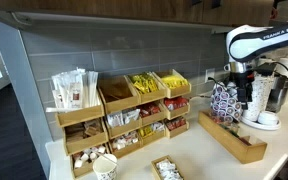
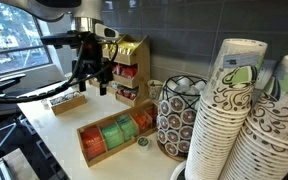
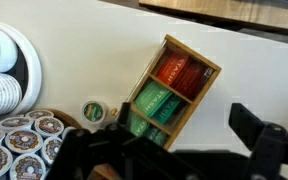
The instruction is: Remove the sachet from the wooden box
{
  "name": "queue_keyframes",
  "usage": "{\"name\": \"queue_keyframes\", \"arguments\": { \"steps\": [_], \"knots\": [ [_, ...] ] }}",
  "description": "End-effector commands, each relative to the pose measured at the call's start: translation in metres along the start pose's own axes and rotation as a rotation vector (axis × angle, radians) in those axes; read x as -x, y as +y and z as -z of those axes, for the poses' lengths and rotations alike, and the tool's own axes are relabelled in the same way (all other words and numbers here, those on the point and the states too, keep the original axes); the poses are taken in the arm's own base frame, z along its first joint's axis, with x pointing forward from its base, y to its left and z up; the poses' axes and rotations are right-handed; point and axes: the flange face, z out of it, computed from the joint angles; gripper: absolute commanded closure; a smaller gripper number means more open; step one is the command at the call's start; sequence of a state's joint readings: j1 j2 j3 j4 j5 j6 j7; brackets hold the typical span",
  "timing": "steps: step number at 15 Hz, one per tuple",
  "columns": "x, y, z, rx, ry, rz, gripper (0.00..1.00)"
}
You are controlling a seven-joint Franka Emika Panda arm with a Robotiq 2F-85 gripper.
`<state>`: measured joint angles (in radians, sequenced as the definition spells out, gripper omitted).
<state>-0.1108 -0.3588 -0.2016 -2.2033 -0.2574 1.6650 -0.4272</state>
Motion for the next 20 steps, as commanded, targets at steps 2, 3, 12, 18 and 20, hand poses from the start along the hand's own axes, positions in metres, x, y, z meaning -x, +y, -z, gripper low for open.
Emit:
{"name": "queue_keyframes", "arguments": {
  "steps": [2,3,12,18,20],
  "knots": [
    [0.0,0.0,0.0,0.0,-0.001,0.0,0.0],
    [0.0,0.0,0.0,0.0,-0.001,0.0,0.0],
    [0.0,0.0,0.0,0.0,-0.001,0.0,0.0],
    [-0.002,-0.032,-0.012,-0.039,0.024,0.075,0.0],
    [0.005,-0.059,-0.018,-0.097,0.069,0.137,0.0]
  ]
}}
